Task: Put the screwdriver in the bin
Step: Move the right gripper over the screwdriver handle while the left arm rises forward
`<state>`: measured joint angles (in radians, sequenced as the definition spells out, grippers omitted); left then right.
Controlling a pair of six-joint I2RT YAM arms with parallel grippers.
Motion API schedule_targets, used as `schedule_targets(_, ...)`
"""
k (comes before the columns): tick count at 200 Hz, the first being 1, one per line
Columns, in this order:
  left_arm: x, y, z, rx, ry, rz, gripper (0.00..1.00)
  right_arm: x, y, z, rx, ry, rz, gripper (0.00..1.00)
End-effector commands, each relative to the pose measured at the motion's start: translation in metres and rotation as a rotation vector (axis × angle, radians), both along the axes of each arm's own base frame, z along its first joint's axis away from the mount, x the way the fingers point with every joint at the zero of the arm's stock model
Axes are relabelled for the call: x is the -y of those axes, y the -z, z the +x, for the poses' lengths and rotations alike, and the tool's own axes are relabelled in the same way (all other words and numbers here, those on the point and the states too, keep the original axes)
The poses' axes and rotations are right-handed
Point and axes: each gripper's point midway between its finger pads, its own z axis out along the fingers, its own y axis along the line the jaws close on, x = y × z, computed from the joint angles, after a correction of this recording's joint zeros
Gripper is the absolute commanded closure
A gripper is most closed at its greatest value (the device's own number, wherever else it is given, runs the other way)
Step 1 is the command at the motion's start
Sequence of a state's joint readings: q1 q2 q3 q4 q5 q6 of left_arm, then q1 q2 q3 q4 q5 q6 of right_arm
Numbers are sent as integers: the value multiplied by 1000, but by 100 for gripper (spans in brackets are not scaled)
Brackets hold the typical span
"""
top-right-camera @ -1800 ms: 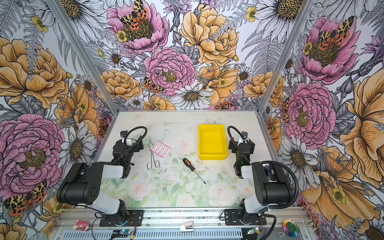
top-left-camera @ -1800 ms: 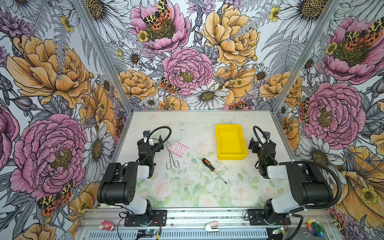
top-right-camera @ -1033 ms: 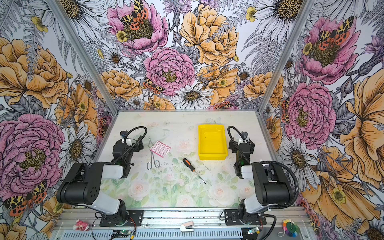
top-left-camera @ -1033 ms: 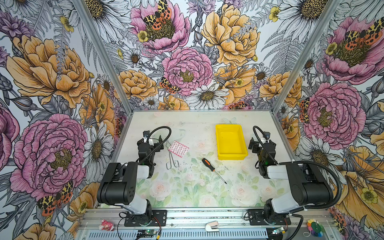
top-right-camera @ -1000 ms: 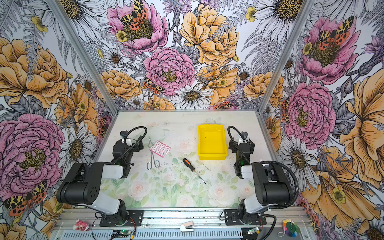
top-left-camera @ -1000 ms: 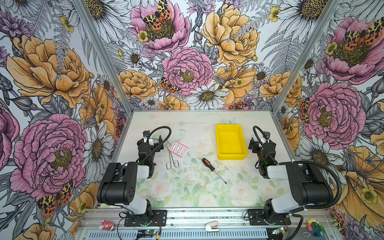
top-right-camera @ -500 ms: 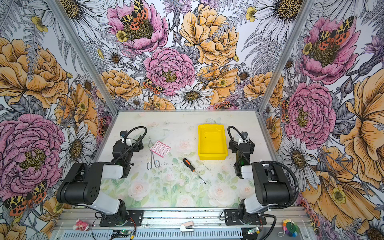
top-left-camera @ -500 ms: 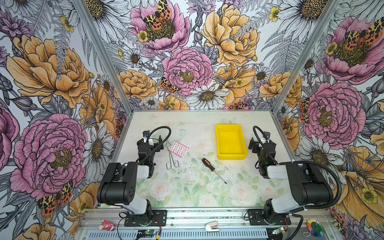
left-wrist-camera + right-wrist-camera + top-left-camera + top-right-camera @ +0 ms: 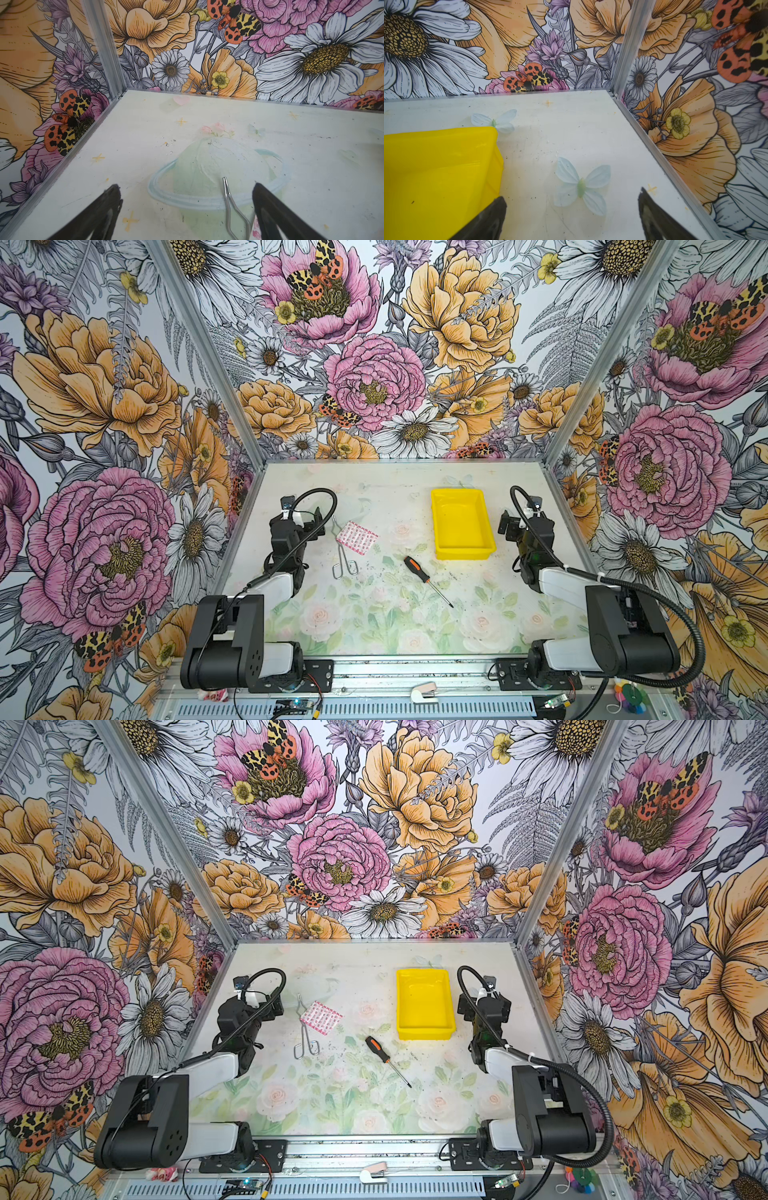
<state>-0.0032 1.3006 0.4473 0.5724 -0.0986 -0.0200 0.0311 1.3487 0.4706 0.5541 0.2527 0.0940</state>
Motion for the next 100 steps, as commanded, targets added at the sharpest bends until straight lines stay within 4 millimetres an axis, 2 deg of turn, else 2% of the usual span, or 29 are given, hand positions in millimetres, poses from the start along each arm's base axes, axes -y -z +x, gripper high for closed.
schedule_targets(1,-12,17,-18,-153,-99,-83,1,0,-7,-14,-76,47,12,0)
schedule_targets(29,-15,8,-41,-196,-140,-125,1,-5,-25,-32,-112,77,39,1)
schedule_targets(57,-21,-16,-63,-167,-200,-157,1,-15,-39,-49,-139,68,59,0)
schedule_targets(76,-16,-24,-72,-174,-178,-189,1,-27,-46,-58,-144,41,84,0)
schedule_targets(100,-3,-23,-86,-229,-137,-249,1,-47,-48,-65,-195,-10,114,1)
